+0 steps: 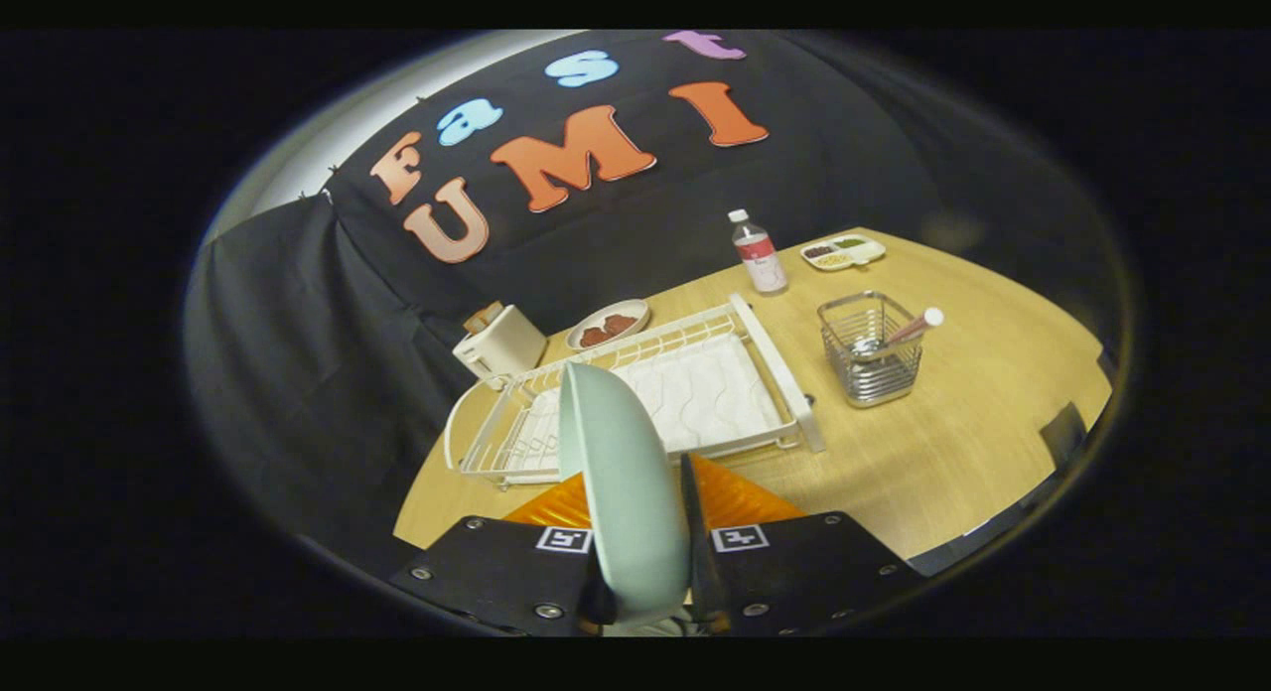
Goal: Take the plate from the dish rack, then take the spoon from the basket and place it into the plate.
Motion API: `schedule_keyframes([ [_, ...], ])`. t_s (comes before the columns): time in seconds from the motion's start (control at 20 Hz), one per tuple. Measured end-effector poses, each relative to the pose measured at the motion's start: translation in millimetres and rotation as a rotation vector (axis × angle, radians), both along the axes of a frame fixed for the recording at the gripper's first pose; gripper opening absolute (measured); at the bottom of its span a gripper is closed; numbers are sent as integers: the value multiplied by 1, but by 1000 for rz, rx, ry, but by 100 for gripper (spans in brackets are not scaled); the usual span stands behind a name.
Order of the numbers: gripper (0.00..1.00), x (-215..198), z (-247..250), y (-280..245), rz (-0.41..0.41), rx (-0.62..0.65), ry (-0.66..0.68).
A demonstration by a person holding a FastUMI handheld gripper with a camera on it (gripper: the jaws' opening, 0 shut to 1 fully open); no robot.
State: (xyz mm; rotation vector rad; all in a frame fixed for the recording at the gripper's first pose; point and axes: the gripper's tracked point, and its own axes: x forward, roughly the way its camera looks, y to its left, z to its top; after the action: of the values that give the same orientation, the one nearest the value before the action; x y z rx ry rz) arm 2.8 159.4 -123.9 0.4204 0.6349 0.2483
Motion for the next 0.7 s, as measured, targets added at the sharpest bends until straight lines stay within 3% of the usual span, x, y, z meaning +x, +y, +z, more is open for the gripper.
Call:
schedule_keyframes([
  [0.35, 29, -31, -64, 5, -18, 171, 100],
  [0.7, 29, -30, -96, 18, -71, 303, 170],
])
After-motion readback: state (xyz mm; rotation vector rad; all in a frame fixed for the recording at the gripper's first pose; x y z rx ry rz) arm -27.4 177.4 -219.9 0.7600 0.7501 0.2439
